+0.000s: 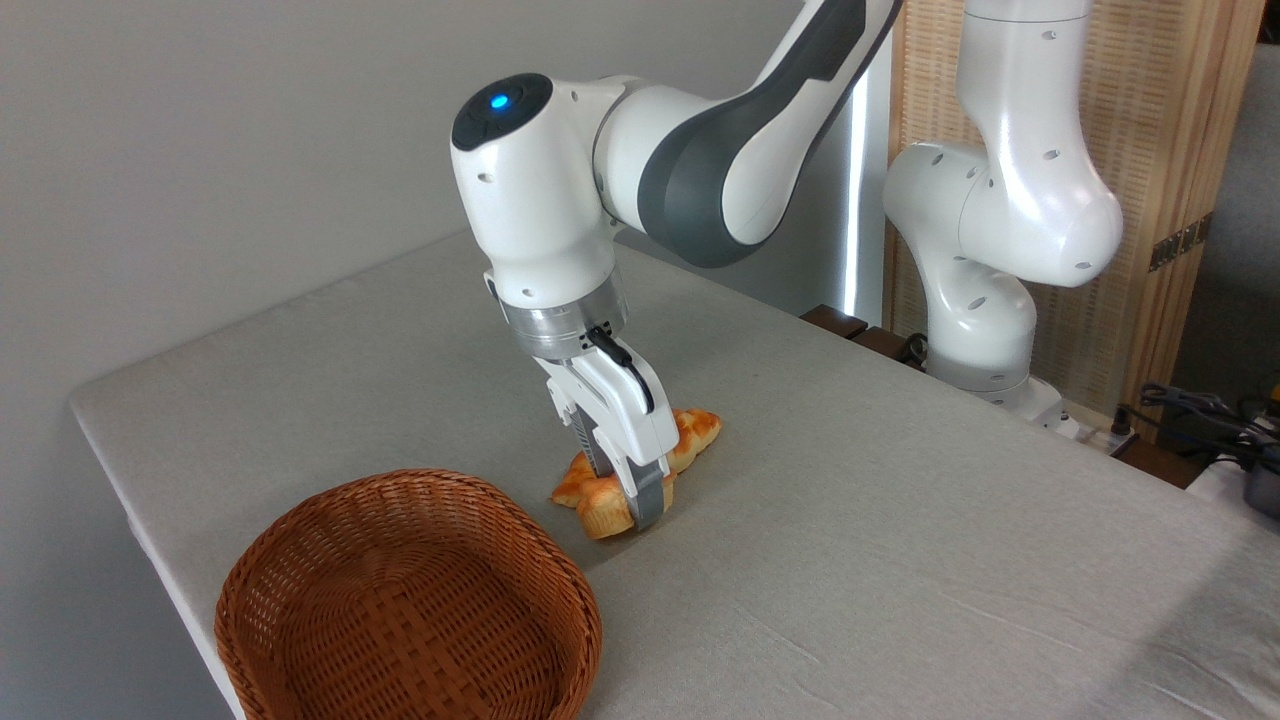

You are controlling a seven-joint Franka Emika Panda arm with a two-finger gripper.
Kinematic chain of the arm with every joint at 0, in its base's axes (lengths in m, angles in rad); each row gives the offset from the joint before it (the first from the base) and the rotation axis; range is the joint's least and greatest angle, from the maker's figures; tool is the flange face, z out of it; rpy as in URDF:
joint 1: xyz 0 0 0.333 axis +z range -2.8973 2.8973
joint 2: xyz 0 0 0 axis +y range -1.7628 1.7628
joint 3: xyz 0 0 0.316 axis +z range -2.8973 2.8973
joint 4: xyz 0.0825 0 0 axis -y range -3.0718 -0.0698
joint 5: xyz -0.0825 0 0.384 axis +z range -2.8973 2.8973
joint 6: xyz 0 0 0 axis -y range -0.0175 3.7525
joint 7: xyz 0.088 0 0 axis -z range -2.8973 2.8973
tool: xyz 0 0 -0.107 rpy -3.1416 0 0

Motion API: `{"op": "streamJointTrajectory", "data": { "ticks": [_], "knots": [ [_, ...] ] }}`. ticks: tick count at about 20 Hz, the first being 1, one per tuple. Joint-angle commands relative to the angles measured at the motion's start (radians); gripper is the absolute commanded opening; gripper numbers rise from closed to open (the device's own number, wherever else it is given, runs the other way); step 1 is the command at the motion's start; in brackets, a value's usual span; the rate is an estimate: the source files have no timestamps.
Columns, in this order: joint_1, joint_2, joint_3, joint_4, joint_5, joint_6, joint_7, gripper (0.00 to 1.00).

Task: Put bread into the basket
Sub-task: 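Lift the round roll and carry it over the wicker basket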

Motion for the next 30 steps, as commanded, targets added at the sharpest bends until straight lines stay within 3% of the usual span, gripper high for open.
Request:
{"op": "streamJointTrajectory", "data": {
  "ticks": [1, 5, 8, 16, 18, 20, 22, 30],
  "knots": [
    [-0.003, -0.023, 0.016, 0.092, -0.021, -0.063, 0.021, 0.43],
    [-0.003, -0.043, 0.012, 0.173, -0.032, -0.138, 0.020, 0.43],
    [-0.003, -0.041, 0.015, 0.241, -0.096, -0.132, 0.020, 0.43],
    [-0.003, 0.074, 0.009, 0.261, -0.119, 0.154, 0.033, 0.45],
    [-0.004, 0.111, 0.003, 0.262, -0.121, 0.182, 0.032, 0.69],
    [-0.011, 0.138, -0.019, 0.264, -0.135, 0.216, 0.024, 0.72],
    [-0.011, 0.163, -0.042, 0.264, -0.181, 0.256, 0.023, 1.00],
    [-0.011, 0.186, -0.056, 0.264, -0.176, 0.268, 0.029, 1.00]
  ]
}}
